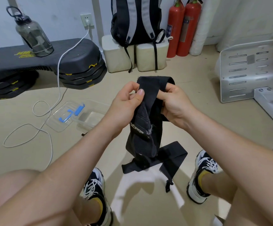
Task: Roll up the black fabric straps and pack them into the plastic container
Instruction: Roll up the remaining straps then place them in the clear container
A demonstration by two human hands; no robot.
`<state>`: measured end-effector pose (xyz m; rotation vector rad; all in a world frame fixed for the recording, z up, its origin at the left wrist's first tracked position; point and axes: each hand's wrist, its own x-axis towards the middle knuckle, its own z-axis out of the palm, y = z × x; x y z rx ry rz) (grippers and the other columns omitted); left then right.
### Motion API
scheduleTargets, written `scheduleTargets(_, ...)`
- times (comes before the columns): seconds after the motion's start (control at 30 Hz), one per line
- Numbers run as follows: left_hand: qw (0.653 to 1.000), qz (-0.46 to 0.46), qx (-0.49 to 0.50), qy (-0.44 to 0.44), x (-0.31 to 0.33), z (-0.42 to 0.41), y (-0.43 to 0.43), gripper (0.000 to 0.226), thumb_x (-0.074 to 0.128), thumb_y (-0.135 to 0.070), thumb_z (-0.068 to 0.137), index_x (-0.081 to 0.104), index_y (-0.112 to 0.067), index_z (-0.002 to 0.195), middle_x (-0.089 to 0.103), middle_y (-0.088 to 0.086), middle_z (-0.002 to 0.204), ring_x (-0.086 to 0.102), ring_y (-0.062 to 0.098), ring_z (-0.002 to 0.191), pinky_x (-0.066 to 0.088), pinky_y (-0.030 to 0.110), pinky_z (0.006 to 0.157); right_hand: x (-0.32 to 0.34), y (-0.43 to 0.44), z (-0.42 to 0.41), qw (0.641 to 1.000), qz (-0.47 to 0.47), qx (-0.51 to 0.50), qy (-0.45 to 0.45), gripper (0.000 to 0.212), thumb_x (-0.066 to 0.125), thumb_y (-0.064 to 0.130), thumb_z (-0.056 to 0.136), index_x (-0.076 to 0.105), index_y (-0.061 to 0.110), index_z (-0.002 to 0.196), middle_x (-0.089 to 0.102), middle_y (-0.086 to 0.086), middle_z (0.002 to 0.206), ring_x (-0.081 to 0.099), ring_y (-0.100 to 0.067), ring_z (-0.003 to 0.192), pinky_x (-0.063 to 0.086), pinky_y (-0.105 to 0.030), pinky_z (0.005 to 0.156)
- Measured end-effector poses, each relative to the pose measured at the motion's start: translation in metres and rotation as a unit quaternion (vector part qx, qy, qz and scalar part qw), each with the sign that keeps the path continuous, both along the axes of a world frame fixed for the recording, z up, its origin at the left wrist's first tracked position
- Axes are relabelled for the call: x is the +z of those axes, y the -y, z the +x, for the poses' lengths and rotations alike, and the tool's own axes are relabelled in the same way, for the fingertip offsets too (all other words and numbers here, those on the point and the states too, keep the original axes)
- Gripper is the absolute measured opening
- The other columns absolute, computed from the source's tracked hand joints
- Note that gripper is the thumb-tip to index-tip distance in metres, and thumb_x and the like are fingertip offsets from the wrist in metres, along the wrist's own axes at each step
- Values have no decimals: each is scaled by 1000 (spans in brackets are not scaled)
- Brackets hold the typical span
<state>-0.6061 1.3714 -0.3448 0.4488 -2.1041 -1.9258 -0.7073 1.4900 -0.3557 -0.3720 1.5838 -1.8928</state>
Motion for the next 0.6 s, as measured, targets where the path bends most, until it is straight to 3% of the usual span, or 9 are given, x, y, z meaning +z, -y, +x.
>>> scheduleTargets(0.17, 998, -25, 51, 4, -6, -4, -2, 19, 50, -39, 97, 52, -30, 80, 56, 13, 79, 54, 22, 71, 45, 39, 66, 5, 3, 8, 1000, -12, 9, -4, 25, 55, 9, 100, 65, 6, 123, 74, -11, 103, 73, -20, 84, 58, -31, 67)
scheduleTargets(0.3, 997, -40, 66, 14, -10, -5, -2, 20, 50, -48, 88, 52, -33, 76, 56, 13, 79, 54, 24, 71, 47, 43, 67, 5, 5, 11, 1000, -27, 6, 9, 27, 57, 7, 98, 64, 3, 124, 73, -17, 110, 73, -29, 95, 60, -42, 80)
scheduleTargets(0.37, 996, -48, 73, 19, -10, -5, -1, 21, 49, -49, 88, 52, -31, 78, 57, 13, 80, 56, 24, 71, 48, 44, 67, 7, 4, 11, 999, -29, 6, 14, 27, 56, 7, 99, 63, 3, 125, 74, -17, 106, 74, -26, 91, 61, -35, 70)
scheduleTargets(0.47, 995, -57, 83, 18, -10, -5, 0, 20, 49, -49, 88, 51, -32, 78, 57, 14, 79, 56, 24, 70, 48, 44, 66, 12, 3, 13, 1000, -25, 12, 15, 27, 54, 5, 99, 62, -1, 125, 73, -13, 92, 72, -15, 69, 52, -21, 50)
scheduleTargets(0.53, 994, -69, 89, 14, -10, -6, 0, 20, 49, -48, 89, 51, -31, 79, 58, 15, 77, 56, 25, 68, 49, 47, 65, 11, 4, 13, 1000, -24, 14, 10, 26, 55, 5, 98, 64, 1, 122, 74, -19, 101, 74, -27, 85, 60, -33, 65)
scheduleTargets(0.6, 993, -75, 92, 10, -11, -6, -2, 22, 48, -46, 93, 50, -27, 83, 60, 19, 75, 57, 25, 67, 52, 53, 66, 10, 5, 14, 1000, -20, 11, 6, 26, 57, 6, 97, 66, 4, 120, 71, -23, 111, 69, -39, 104, 55, -47, 86)
